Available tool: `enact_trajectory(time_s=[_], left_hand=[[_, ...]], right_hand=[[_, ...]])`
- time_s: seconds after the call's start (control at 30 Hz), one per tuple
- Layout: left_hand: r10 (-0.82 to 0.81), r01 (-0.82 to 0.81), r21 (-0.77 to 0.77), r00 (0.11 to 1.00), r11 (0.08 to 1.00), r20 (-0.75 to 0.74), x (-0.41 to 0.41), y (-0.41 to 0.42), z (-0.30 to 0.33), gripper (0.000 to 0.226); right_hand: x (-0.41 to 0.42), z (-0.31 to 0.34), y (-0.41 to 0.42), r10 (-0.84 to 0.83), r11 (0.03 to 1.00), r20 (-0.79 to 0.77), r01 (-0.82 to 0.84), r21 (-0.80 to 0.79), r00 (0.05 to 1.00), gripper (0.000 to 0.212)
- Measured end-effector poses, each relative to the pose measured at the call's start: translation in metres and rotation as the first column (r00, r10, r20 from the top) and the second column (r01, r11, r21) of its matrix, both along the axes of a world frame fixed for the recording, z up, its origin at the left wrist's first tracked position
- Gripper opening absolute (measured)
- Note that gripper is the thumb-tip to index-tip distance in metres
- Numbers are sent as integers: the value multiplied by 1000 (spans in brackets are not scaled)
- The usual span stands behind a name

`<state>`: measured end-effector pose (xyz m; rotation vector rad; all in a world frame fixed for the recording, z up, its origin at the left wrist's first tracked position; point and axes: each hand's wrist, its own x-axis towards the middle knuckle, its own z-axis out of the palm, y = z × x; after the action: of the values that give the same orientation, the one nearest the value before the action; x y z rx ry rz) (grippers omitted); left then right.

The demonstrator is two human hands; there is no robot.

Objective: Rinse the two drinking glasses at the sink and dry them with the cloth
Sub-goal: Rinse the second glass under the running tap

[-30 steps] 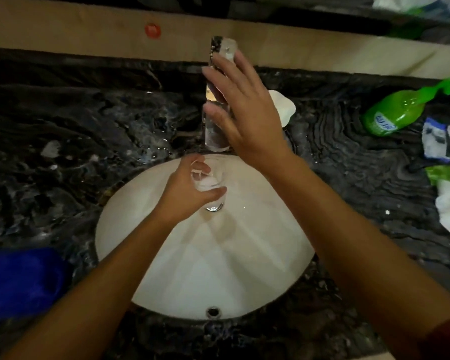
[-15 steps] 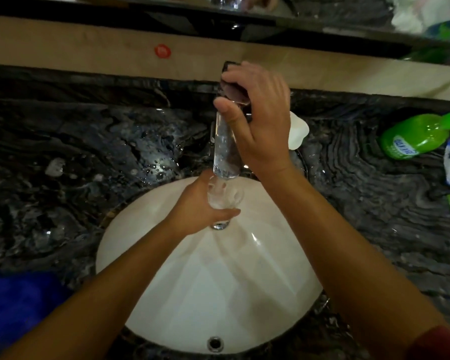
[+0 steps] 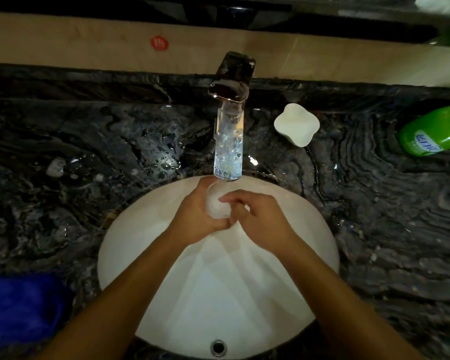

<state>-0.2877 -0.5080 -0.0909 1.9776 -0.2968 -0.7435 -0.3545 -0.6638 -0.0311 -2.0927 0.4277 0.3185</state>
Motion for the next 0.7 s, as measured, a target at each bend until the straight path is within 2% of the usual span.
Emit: enact_trajectory(time_s=[0.1, 0.17, 0.2, 0.23, 0.33, 0.4, 0.47, 0.57, 0.67, 0.7], left_hand=[[-46, 45, 26, 998, 999, 39, 5, -1, 1, 85], [-99, 94, 82, 994, 992, 55, 6, -6, 2, 83], [-118, 110, 110, 991, 988, 70, 7, -8, 3, 80], [-145, 127, 147, 982, 981, 118, 8, -9, 2, 76], [-271, 189, 264, 907, 946, 323, 8, -9, -3, 74], [-303, 201, 290, 879, 935, 368, 5, -7, -5, 75], [-262, 181, 267, 913, 947, 313, 4, -6, -2, 76], [-171, 155, 168, 981, 973, 86, 10, -3, 6, 75], [-168, 169, 4, 982, 986, -82, 16, -4, 8, 66], [-206, 198, -60, 963, 978, -176, 18, -4, 11, 62]], right_hand=[[31, -4, -2, 61, 982, -152, -33, 184, 986, 26], [48, -11, 2, 204, 975, -310, -167, 144, 928, 22], [54, -14, 5, 219, 975, -363, -193, 106, 906, 25], [59, -20, 8, 204, 979, -396, -173, 112, 895, 26], [61, -30, 10, 52, 960, -476, 88, 265, 878, 21], [59, -32, 10, 17, 938, -529, 170, 303, 849, 22], [57, -33, 12, 63, 935, -531, 136, 327, 845, 20], [56, -24, 8, 160, 950, -511, 8, 311, 844, 22], [52, -15, -9, 287, 911, -371, -131, 391, 883, 11], [51, -12, -12, 352, 899, -360, -206, 386, 864, 17]])
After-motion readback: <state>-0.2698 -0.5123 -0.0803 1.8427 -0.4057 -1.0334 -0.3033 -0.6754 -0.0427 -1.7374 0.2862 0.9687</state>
